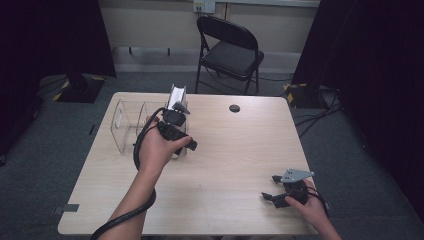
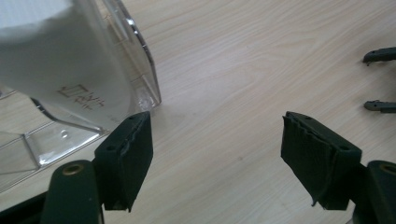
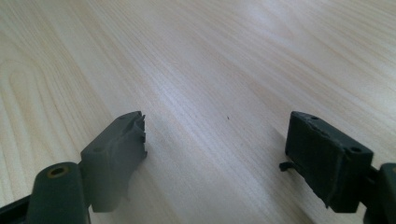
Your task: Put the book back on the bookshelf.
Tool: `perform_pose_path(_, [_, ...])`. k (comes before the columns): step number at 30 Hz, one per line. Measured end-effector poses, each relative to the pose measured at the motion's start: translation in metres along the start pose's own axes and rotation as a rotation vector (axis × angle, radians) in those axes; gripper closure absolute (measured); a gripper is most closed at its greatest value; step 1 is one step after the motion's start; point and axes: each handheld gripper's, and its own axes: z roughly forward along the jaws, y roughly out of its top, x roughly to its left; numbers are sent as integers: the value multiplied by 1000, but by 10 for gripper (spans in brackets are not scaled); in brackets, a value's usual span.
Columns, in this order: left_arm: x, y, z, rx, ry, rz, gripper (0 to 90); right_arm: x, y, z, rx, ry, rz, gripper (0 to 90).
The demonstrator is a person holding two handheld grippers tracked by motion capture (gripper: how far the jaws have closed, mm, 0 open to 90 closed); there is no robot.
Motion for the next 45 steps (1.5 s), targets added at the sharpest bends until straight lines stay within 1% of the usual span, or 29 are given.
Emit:
perform_pose_path(2, [-3, 0, 2, -6, -8, 1, 252, 0, 0, 0, 0, 0, 0, 192])
perform_pose_path(4, [-5, -1, 4, 0, -13, 16, 252, 0, 0, 0, 0, 0, 0, 192])
perform_pose_path(5, [-7, -1, 6, -3, -15, 13, 252, 0, 0, 0, 0, 0, 0, 192])
perform_pose_path(7, [-9, -2, 9, 7, -22, 22, 252, 0, 0, 0, 0, 0, 1, 192])
perform_pose_path(8, [-12, -2, 12, 6, -32, 25, 251, 0, 0, 0, -1, 0, -2, 192])
perform_pose_path(9, [-12, -2, 12, 6, -32, 25, 251, 0, 0, 0, -1, 0, -2, 192])
perform_pose_path(10, [-14, -3, 15, 10, -34, 35, 251, 0, 0, 0, -1, 0, -1, 192])
perform_pose_path(11, [-14, -3, 15, 10, -34, 35, 251, 0, 0, 0, -1, 0, -1, 192])
perform_pose_path(14, [-18, -4, 18, 19, -38, 54, 251, 0, 0, 0, -1, 0, -1, 192])
perform_pose_path(16, [-21, -4, 21, 16, -39, 53, 250, 0, 0, 0, -1, 0, -1, 192])
perform_pose_path(20, [-28, -5, 25, 26, -48, 83, 249, 0, 0, 0, -1, 0, -1, 192])
perform_pose_path(25, [-33, -5, 30, 22, -57, 84, 249, 0, 0, 0, 0, 0, -1, 192])
perform_pose_path(26, [-35, -6, 32, 22, -66, 89, 249, 0, 0, 0, 0, 0, -1, 192])
perform_pose_path(28, [-36, -6, 34, 24, -64, 96, 249, 0, 0, 0, -1, 0, -1, 192])
perform_pose_path(29, [-37, -6, 35, 25, -71, 99, 249, 0, 0, 0, 0, 0, -1, 192])
perform_pose_path(33, [-40, -7, 39, 23, -69, 103, 249, 0, 0, 0, -1, 0, -1, 192])
perform_pose_path(38, [-45, -8, 47, 31, -79, 121, 248, 0, 0, 0, -1, 0, -1, 192])
perform_pose_path(41, [-47, -9, 49, 33, -85, 118, 248, 0, 0, 0, 0, 0, -1, 192])
perform_pose_path(43, [-49, -8, 51, 36, -84, 133, 248, 0, 0, 0, -1, 0, -1, 192])
perform_pose_path(45, [-52, -9, 54, 35, -92, 130, 248, 0, 0, 0, -1, 0, -1, 192])
